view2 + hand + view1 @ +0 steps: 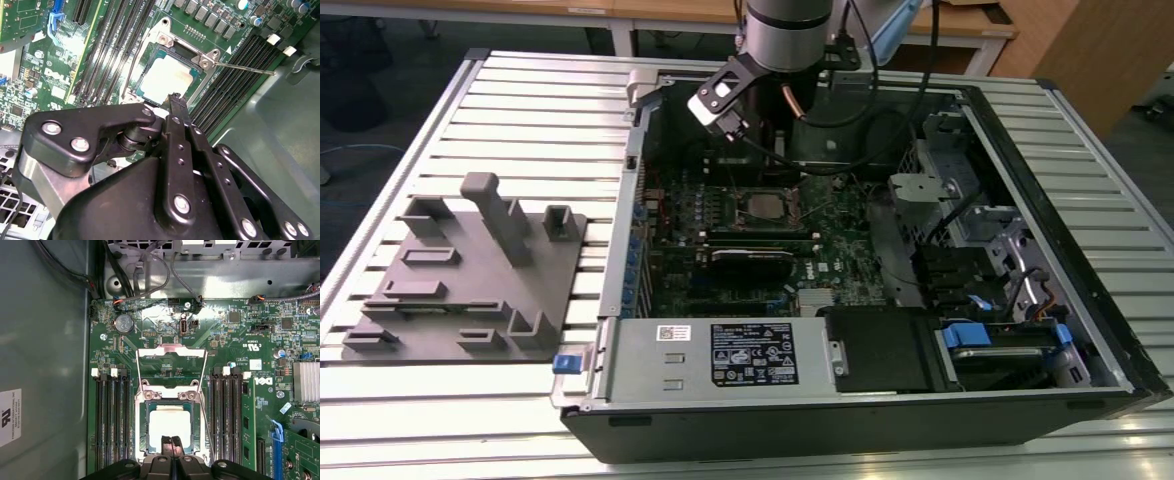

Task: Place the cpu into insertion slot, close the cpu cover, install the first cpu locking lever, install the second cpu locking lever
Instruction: 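Close the cpu cover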

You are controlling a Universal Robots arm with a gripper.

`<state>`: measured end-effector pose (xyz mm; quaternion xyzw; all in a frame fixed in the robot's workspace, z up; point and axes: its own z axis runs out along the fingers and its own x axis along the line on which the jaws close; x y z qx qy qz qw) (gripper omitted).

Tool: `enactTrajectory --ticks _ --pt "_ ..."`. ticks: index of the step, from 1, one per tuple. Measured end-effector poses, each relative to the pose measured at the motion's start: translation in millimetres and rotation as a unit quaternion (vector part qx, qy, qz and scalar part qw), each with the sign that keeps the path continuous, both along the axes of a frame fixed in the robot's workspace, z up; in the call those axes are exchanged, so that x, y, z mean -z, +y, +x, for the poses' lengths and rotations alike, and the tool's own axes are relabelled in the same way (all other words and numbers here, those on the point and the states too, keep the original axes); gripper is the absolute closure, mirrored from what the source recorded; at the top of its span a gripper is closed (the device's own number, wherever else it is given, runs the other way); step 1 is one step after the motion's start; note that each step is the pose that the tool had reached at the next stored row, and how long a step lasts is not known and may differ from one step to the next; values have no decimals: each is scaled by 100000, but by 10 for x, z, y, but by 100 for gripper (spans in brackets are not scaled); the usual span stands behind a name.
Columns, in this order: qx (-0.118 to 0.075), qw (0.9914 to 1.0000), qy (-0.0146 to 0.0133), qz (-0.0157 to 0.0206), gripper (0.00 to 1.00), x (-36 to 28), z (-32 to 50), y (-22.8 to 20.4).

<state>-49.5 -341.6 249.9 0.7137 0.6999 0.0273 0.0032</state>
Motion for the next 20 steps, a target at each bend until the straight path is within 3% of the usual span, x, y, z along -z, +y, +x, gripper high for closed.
enactTrajectory --ticks 20 --pt "8 100000 0 -3 89 0 88 0"
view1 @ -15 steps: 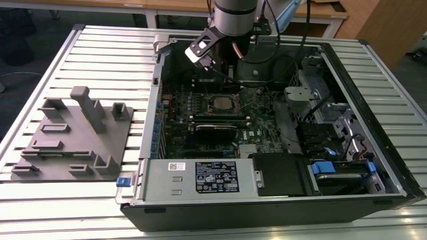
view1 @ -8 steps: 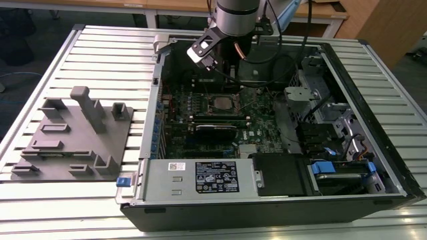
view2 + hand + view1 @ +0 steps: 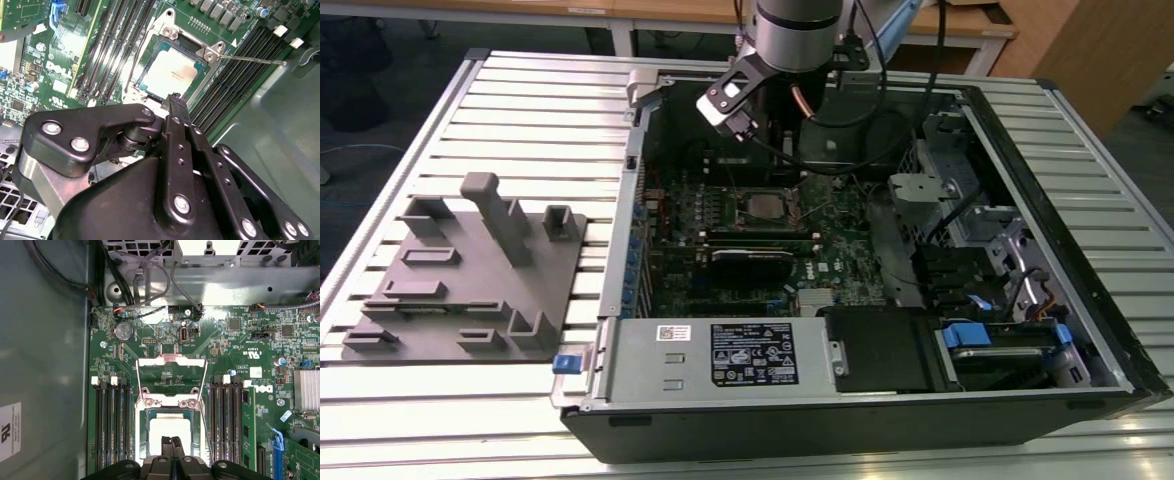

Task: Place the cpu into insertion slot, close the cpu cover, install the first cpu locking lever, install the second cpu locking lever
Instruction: 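Close the cpu cover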

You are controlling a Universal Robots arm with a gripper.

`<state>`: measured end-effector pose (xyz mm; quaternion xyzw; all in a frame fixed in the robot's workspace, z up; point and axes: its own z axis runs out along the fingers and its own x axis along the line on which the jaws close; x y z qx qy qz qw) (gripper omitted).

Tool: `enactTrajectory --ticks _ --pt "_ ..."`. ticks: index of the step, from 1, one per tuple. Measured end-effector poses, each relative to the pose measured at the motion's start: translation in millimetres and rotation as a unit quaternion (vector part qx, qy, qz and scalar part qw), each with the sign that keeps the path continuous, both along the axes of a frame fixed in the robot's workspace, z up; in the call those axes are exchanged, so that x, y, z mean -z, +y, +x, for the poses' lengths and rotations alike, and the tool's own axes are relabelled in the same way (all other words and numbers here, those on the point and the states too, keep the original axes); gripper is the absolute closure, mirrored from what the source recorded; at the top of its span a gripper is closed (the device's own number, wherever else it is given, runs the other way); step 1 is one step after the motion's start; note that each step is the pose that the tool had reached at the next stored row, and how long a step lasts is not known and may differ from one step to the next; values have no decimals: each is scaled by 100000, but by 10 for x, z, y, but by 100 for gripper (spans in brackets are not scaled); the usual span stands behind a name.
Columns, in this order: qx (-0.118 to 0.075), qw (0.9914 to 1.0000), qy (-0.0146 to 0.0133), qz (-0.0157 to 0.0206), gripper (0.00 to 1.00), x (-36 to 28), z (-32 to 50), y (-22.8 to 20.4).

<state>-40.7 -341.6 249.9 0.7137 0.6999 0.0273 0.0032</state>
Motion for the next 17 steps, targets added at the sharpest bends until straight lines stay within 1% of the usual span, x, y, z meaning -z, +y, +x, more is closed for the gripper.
enactTrajectory --ticks 7,17 --pt "2 100000 -3 2 89 0 75 0" --pt "3 100000 -1 4 89 0 204 0"
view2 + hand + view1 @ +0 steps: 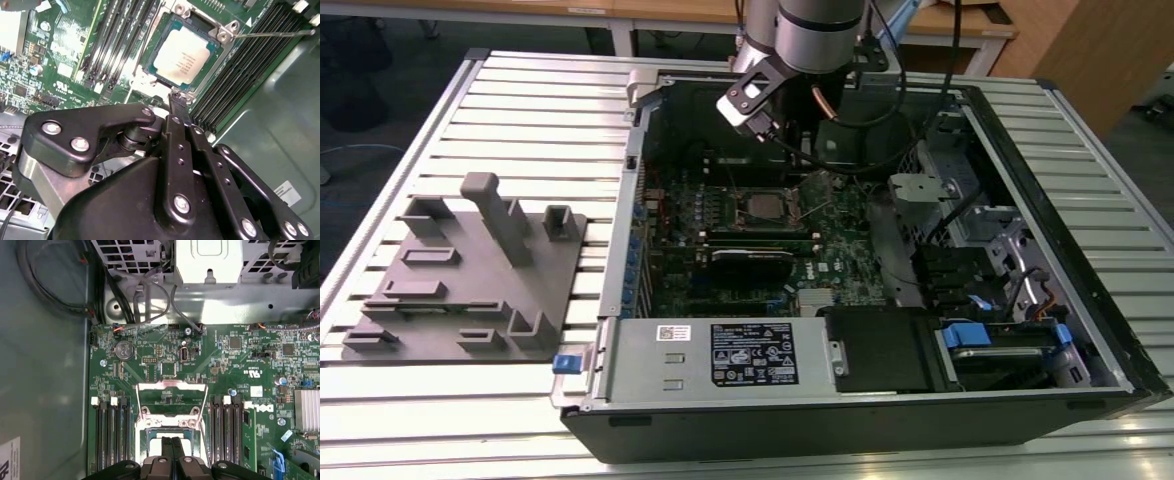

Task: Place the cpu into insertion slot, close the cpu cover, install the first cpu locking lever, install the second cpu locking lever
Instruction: 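Close the cpu cover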

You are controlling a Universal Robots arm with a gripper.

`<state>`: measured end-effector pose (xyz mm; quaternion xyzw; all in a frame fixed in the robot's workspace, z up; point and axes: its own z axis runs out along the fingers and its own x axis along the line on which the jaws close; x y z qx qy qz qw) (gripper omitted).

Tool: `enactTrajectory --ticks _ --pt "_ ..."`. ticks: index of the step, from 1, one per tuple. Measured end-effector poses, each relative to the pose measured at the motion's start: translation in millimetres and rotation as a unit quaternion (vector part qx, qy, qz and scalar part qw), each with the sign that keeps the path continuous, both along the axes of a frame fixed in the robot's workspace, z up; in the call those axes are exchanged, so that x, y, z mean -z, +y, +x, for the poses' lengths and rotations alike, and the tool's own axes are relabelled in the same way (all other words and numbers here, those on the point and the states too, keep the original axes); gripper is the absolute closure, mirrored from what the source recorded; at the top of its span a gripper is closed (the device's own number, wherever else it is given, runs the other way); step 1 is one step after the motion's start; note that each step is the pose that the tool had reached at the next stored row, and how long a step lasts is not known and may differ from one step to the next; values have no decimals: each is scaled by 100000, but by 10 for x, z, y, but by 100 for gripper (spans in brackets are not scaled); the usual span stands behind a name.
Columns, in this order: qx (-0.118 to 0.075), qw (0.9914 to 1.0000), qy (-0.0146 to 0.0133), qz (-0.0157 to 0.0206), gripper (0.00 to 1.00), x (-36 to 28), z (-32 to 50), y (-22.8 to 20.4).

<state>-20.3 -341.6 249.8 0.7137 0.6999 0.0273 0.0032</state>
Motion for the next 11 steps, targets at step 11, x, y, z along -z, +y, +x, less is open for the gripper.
enactTrajectory --ticks 11 --pt "1 100000 -7 11 89 -10 5 1"
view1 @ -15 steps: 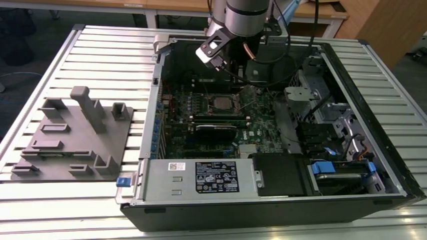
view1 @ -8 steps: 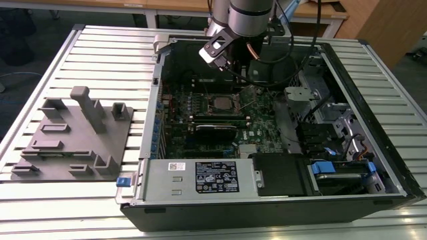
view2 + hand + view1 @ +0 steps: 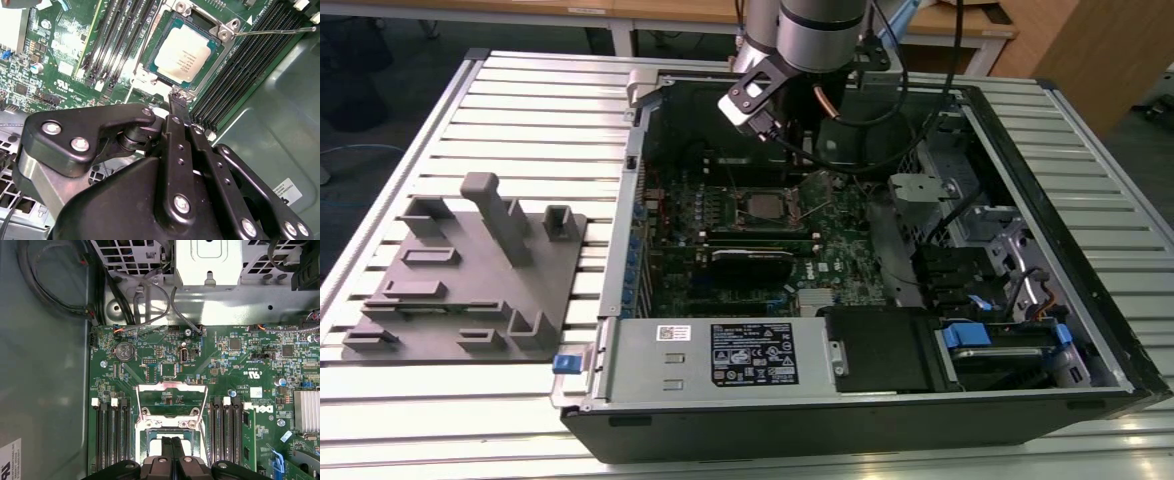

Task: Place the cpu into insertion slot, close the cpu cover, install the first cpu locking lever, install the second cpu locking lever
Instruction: 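Close the cpu cover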

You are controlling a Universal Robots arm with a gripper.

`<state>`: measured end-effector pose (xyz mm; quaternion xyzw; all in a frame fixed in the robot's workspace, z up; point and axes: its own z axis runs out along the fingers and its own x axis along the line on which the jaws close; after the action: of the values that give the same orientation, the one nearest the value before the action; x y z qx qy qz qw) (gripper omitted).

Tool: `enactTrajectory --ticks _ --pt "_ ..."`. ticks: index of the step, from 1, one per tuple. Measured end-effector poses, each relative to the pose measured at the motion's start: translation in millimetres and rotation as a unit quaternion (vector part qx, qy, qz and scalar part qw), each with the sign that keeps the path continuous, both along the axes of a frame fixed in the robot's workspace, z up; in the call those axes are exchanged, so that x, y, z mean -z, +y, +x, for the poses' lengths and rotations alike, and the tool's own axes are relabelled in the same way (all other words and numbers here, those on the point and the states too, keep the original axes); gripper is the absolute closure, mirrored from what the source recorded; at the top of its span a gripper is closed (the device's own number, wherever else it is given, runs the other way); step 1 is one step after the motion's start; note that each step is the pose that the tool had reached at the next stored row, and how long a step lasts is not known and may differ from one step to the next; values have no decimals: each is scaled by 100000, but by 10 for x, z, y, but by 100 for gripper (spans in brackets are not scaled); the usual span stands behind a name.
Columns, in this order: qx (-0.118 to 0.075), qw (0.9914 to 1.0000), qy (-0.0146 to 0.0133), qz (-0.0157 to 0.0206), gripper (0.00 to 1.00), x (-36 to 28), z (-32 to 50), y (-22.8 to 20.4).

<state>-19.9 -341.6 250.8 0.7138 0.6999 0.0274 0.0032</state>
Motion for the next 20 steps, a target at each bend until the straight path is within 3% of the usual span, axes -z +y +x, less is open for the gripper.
enactTrajectory --ticks 20 --pt "1 100000 6 -8 89 -2 56 0"
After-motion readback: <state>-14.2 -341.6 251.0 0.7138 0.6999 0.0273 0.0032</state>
